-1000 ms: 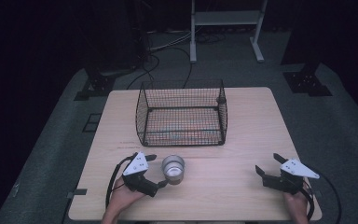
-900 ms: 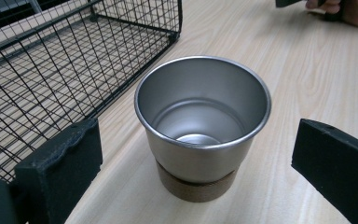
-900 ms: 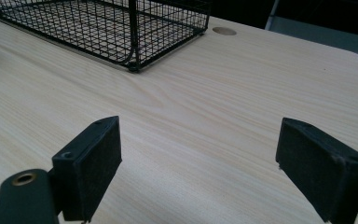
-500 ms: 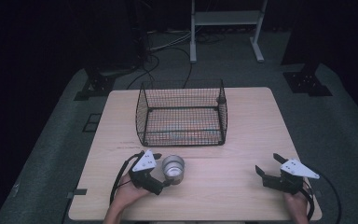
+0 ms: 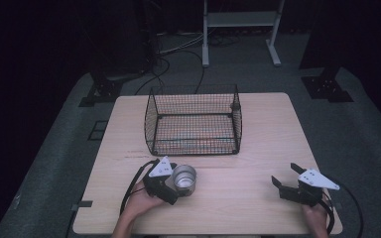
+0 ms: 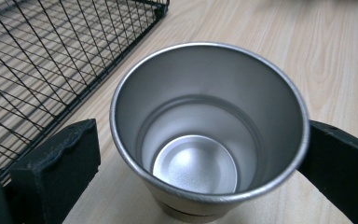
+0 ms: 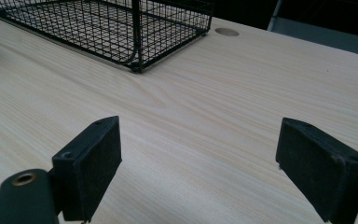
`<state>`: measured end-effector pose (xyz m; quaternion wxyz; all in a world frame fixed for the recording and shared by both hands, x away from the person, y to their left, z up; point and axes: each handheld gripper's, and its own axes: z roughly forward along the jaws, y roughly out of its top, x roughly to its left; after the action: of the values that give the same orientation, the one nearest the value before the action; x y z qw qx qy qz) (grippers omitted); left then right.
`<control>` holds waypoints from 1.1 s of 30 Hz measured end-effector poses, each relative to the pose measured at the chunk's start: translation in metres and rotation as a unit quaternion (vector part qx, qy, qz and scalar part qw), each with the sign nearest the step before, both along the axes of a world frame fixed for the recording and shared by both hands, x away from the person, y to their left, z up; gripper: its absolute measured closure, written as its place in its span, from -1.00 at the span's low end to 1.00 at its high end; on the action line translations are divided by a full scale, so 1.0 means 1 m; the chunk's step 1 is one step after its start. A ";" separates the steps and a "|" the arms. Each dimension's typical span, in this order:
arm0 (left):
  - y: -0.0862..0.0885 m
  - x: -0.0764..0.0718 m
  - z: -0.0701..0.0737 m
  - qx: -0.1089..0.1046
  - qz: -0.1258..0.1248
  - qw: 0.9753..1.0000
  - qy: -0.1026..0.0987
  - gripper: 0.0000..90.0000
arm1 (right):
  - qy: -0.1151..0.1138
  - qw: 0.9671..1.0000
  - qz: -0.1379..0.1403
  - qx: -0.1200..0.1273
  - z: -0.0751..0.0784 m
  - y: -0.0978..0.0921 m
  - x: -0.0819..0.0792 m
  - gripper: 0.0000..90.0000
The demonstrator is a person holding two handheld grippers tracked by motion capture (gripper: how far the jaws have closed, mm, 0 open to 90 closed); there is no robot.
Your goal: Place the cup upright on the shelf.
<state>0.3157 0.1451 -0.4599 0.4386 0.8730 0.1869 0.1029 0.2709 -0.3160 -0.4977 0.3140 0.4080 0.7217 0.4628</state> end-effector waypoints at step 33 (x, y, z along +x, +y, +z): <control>-0.021 0.011 0.022 0.028 -0.045 0.998 0.023 -0.62 | 0.000 1.000 0.002 -0.002 0.000 0.000 0.000 -0.70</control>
<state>0.3271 0.1243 -0.4382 0.4136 0.8946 0.1546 0.0687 0.2711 -0.3157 -0.4977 0.3137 0.4056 0.7232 0.4626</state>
